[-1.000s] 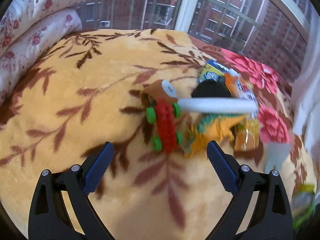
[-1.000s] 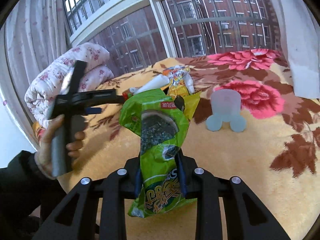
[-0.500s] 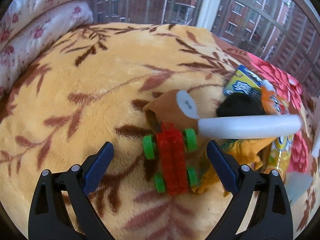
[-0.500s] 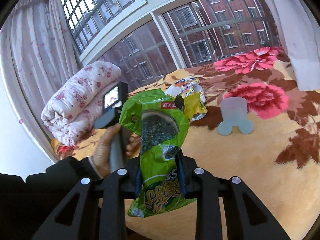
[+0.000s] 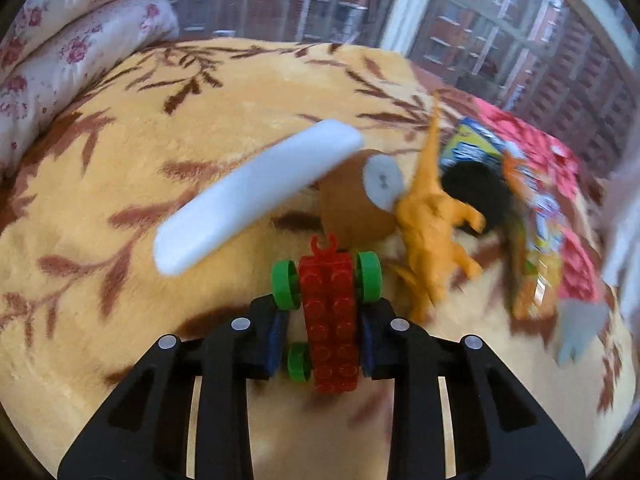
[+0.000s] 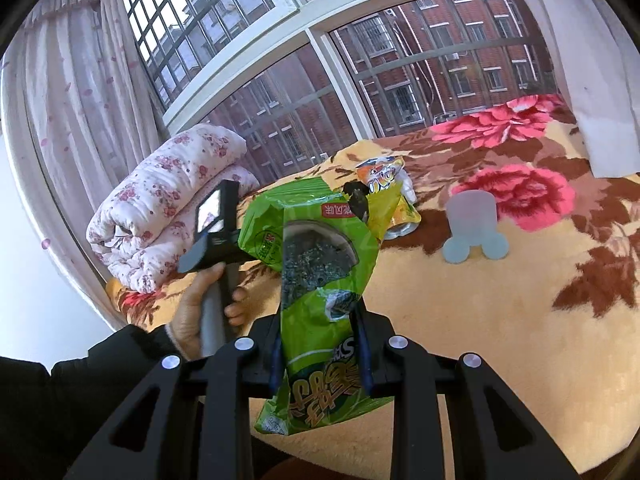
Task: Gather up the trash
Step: 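Grasp the red toy car with the left tool while the right tool holds the green bag, then lower both tools over the orange bucket and open them to drop items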
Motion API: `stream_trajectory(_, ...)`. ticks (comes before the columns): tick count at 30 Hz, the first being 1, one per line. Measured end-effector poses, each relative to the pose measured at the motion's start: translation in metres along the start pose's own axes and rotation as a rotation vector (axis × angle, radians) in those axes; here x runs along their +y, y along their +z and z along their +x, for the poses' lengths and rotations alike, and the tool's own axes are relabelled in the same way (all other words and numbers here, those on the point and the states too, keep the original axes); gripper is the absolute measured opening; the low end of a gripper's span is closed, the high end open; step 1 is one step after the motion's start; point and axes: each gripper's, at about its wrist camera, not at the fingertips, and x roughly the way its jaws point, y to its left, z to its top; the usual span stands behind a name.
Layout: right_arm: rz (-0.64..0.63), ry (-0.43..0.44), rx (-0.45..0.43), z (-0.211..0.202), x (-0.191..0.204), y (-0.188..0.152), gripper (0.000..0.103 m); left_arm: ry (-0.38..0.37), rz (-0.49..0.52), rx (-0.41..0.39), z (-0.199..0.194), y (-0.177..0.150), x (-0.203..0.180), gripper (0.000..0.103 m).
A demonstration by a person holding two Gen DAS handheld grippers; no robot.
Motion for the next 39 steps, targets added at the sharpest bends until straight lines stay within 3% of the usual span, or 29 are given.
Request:
stream_trajectory(10, -0.053, 0.002, -0.006, -0.003, 0.034, 0.006, 0.028, -0.053, 0.241, -0.128, -0.107, -0.062, -0.01, 0.028)
stream_trajectory(22, -0.091, -0.014, 0.026, -0.028, 0.076, -0.024, 0.028, -0.146, 0.306, -0.151, -0.168, -0.118, -0.009, 0.028)
stream_trajectory(30, -0.085, -0.039, 0.096, -0.042, 0.092, -0.063, 0.028, -0.163, 0.364, -0.132, -0.199, -0.164, -0.009, 0.028)
stream_trajectory(39, -0.069, -0.069, 0.282, -0.045, 0.093, -0.132, 0.028, -0.158, 0.436, 0.022, -0.199, -0.241, -0.002, 0.029)
